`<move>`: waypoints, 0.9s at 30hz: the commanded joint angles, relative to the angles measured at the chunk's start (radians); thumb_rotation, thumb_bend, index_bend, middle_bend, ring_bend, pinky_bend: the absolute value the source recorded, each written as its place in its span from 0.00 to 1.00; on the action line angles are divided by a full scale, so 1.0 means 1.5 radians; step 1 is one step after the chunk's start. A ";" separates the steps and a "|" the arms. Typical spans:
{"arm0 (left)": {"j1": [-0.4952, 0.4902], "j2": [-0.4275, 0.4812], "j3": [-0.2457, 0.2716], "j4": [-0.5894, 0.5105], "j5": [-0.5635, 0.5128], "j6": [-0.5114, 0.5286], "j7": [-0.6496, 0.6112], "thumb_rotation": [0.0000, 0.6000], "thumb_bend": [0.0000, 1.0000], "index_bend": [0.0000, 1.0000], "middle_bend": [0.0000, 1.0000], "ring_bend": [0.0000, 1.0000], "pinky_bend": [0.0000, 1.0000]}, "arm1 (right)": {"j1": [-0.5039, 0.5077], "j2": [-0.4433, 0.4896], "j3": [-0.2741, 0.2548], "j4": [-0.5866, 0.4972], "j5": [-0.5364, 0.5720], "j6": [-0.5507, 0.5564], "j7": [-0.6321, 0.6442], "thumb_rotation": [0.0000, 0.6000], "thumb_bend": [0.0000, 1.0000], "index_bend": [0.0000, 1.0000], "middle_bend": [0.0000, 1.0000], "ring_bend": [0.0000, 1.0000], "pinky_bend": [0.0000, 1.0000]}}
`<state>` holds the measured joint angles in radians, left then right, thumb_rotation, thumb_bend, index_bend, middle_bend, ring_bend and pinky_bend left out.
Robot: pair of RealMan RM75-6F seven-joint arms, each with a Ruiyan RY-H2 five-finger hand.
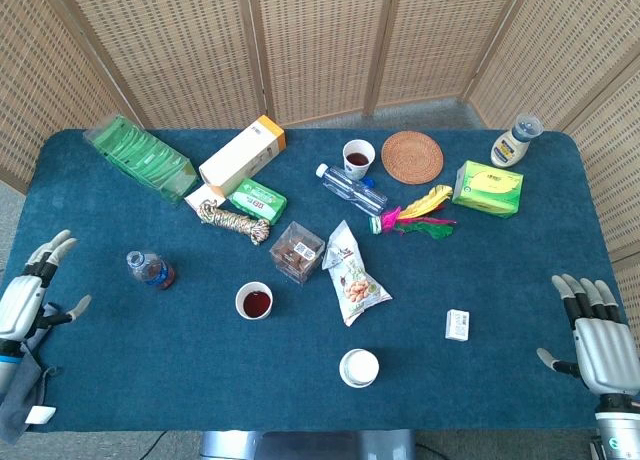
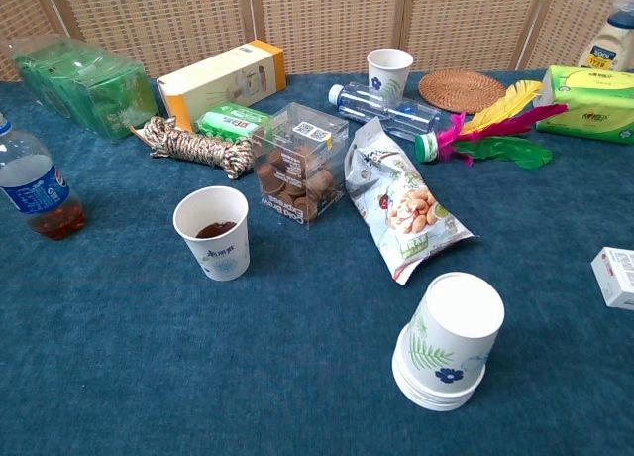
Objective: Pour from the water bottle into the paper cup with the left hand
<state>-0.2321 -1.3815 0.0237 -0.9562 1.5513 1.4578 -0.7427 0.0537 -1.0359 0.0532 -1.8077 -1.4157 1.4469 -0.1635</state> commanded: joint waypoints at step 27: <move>0.061 0.202 0.005 -0.354 -0.009 0.009 0.377 1.00 0.37 0.00 0.00 0.00 0.00 | -0.009 -0.058 0.027 0.051 -0.001 0.059 -0.061 1.00 0.00 0.00 0.00 0.00 0.00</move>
<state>-0.1410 -1.0783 0.0305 -1.4871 1.5368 1.4716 -0.1786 0.0404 -1.1216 0.0941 -1.7310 -1.4171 1.5356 -0.2538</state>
